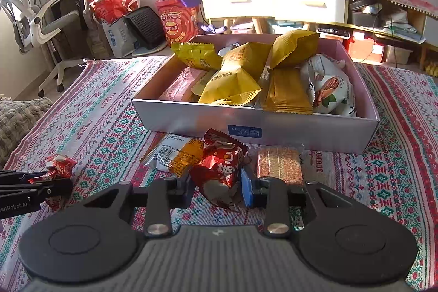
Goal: Organize snacks
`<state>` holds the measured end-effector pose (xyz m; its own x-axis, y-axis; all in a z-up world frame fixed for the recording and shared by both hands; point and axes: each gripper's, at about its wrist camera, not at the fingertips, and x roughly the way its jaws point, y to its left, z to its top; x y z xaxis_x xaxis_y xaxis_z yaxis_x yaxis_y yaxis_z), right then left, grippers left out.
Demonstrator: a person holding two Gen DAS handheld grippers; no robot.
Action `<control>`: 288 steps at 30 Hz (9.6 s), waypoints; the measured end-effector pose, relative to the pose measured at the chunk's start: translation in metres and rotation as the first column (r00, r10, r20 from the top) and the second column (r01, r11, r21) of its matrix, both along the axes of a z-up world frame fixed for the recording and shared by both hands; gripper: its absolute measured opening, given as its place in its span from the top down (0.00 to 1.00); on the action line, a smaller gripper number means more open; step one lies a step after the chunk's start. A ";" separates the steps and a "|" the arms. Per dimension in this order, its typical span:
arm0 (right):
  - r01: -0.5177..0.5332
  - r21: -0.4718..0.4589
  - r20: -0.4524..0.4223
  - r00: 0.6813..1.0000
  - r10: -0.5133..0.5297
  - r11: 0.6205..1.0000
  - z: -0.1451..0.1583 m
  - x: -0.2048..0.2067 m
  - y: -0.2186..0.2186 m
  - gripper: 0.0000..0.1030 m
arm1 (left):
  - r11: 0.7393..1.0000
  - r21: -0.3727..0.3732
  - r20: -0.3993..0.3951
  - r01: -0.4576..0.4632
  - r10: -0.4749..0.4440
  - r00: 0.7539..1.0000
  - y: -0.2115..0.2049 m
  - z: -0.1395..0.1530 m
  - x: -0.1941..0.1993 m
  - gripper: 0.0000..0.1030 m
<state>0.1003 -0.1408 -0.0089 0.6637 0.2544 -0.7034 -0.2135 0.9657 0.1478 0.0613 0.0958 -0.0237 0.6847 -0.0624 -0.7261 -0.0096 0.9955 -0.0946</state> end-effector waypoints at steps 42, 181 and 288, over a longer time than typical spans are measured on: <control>0.159 0.162 0.023 0.986 -0.165 0.974 0.029 0.059 -0.057 0.72 | 0.985 -0.083 0.106 0.148 -0.139 0.985 -0.087 0.030 0.121 0.62; 0.041 -0.101 -0.036 0.998 -0.045 0.994 -0.006 0.002 -0.005 0.69 | 0.949 0.036 -0.112 0.313 -0.307 0.945 -0.080 -0.001 0.044 0.56; 0.220 -0.128 -0.029 0.974 -0.226 0.967 0.059 -0.066 -0.040 0.02 | 0.982 0.085 -0.099 0.167 -0.159 0.982 -0.090 0.062 -0.005 0.00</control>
<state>0.0342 -0.1809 0.0496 0.6625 0.0128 -0.7489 0.0131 0.9995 0.0286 0.0566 0.0054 0.0378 0.6011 -0.0975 -0.7932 0.1492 0.9888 -0.0084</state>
